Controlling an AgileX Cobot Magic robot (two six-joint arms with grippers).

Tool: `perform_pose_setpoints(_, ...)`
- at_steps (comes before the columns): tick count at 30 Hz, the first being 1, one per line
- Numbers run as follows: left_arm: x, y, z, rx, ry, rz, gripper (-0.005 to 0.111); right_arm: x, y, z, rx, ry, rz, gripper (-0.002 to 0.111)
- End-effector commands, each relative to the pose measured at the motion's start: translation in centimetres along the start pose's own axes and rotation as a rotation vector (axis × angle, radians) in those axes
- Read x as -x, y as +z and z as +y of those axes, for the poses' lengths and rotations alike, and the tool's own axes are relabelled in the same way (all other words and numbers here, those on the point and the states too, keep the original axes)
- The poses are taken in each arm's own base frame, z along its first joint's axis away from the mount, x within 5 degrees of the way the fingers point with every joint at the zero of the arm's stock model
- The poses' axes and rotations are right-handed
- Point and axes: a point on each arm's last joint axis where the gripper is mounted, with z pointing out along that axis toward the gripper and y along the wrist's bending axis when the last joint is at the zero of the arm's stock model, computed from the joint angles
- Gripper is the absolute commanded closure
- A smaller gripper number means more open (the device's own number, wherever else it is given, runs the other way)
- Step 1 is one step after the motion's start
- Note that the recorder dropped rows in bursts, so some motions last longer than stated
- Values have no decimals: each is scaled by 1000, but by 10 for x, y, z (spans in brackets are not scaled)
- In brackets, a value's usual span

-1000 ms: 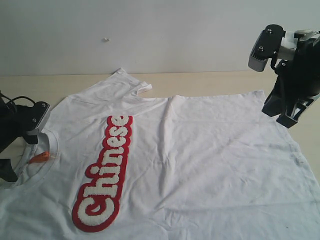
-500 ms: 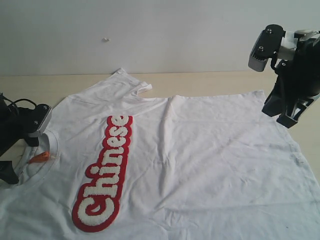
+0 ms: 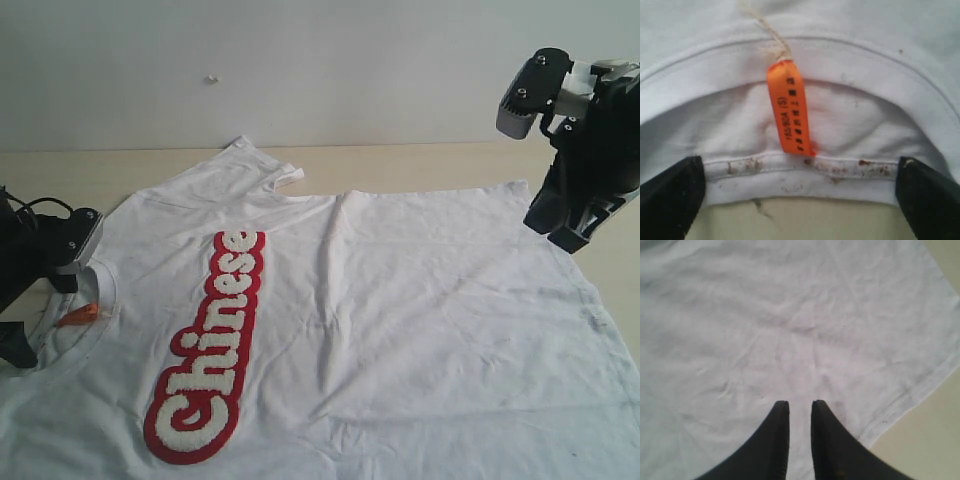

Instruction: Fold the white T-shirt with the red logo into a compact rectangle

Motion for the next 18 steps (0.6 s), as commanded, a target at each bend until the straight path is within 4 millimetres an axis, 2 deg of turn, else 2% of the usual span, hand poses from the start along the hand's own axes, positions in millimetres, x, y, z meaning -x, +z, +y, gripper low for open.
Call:
perform_pose_setpoints(1, -1, 8, -1, -28, -6, -2, 1, 3, -1, -3, -29, 15, -26, 90)
perform_pose_setpoints(11, -1, 8, -1, -28, -6, -2, 1, -3, -2, 6, 65, 77, 43, 90)
perform_pose_setpoints(18, -1, 8, -1, -28, -6, -2, 1, 2, -1, 0, 7, 124, -10, 87)
